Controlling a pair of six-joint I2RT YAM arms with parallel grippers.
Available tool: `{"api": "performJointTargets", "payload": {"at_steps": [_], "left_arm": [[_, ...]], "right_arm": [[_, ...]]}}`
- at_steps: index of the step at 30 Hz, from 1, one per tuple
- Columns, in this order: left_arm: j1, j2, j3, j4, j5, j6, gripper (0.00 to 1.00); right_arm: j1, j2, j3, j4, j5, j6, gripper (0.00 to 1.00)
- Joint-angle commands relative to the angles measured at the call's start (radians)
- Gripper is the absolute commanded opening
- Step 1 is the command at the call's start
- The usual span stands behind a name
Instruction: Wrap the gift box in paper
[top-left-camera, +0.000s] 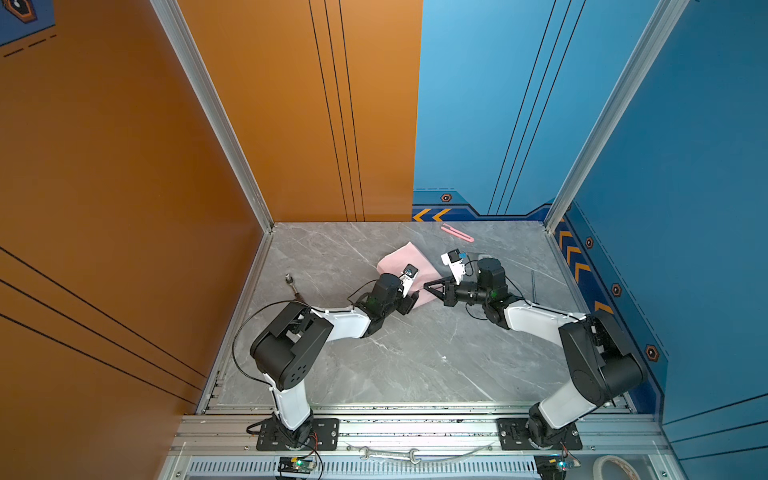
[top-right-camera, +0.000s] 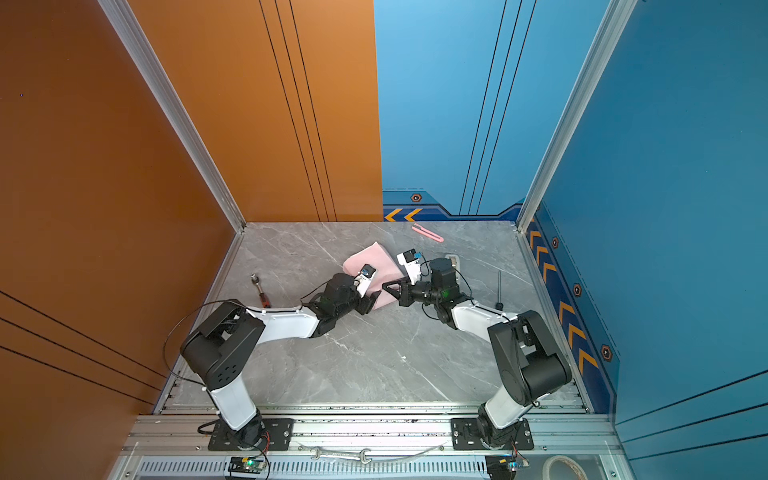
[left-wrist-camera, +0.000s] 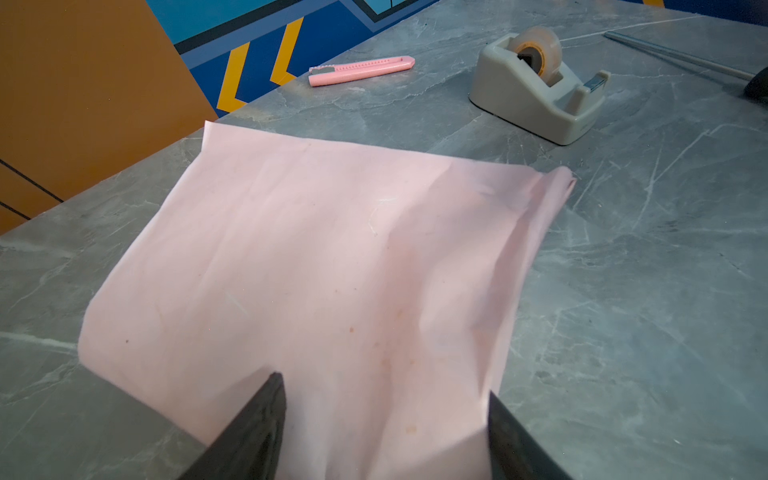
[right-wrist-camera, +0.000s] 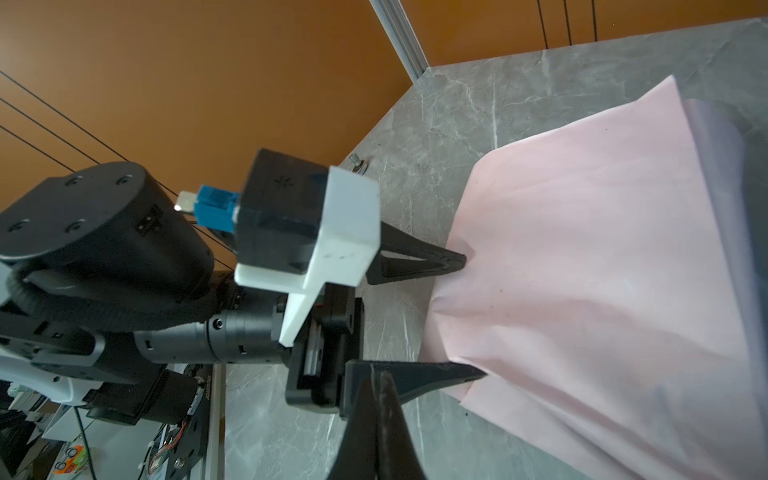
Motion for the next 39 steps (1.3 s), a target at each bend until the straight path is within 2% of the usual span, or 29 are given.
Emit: {"api": "performJointTargets", "payload": {"at_steps": [1,23,39], "left_arm": [[0.015,-0.003,-0.009,-0.062,0.01,-0.013,0.67],[0.013,-0.014,-0.014,-0.062,0.01,-0.01,0.67],[0.012,-0.009,-0.009,-0.062,0.012,-0.009,0.67]], "right_arm": [[0.019,-0.017,-0.013,-0.043,0.005,-0.017,0.0],[0.021,0.2,0.089,0.162,0.035,0.055,0.0],[-0.009,0.263,0.156,0.178,0.034,0.055,0.0]]}}
